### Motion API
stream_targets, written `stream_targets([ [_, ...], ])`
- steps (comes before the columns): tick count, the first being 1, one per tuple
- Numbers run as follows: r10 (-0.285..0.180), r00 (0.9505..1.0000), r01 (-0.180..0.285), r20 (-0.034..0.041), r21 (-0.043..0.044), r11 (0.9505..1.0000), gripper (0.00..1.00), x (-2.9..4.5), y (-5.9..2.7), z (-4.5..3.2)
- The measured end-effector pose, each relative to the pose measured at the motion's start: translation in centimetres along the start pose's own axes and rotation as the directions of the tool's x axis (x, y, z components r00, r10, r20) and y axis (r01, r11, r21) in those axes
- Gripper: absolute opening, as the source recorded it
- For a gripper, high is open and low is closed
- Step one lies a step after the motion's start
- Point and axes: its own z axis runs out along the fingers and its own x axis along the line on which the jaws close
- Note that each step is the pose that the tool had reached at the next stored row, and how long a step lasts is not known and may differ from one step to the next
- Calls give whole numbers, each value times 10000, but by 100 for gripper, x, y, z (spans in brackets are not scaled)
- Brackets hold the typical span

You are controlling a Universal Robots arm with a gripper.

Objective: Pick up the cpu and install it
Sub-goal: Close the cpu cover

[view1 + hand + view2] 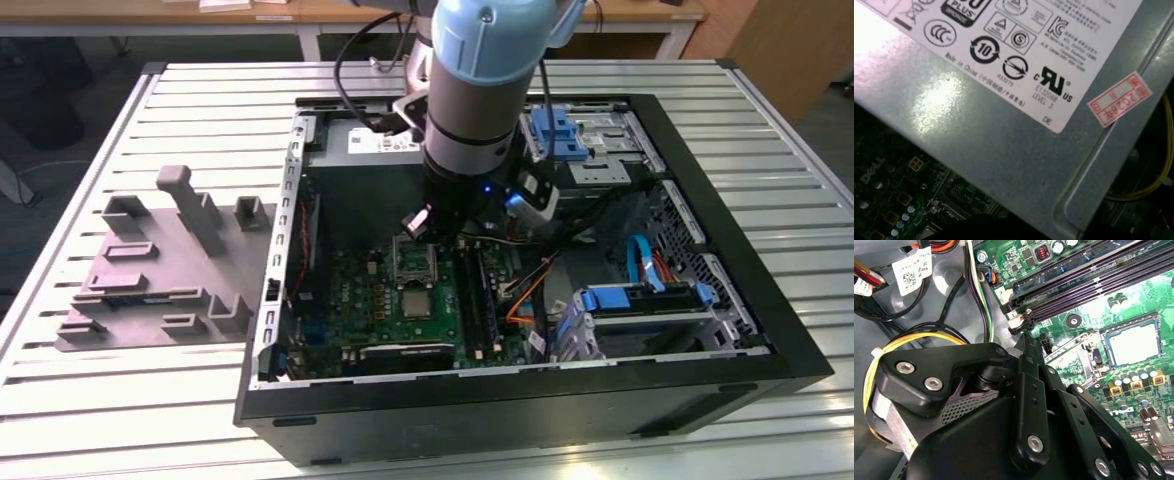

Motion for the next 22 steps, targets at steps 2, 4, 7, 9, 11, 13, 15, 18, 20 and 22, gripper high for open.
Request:
stream_targets([
  [2, -2, 10000, 2, -21, 31, 10000, 11, -1, 2, -19],
  [4, -3, 10000, 3, -40, 60, 10000, 11, -2, 5, -39],
  [7, -6, 9999, 8, -103, 156, 9999, 11, -4, 9, -68],
  [9, -9, 9999, 13, -165, 248, 9997, 11, -4, 11, -84],
  [11, -10, 9998, 17, -214, 321, 9995, 11, -5, 13, -105],
  [13, -11, 9997, 20, -246, 371, 9993, 11, -7, 17, -126],
  [15, -12, 9996, 24, -278, 416, 9991, 11, -8, 20, -150],
  [18, -30, 9995, 45, -314, 470, 9989, 11, -11, 24, -175],
  [20, -70, 9994, 87, -343, 500, 9987, 11, -11, 25, -186],
  [22, -121, 9993, 140, -364, 516, 9986, 11, -11, 27, -202],
])
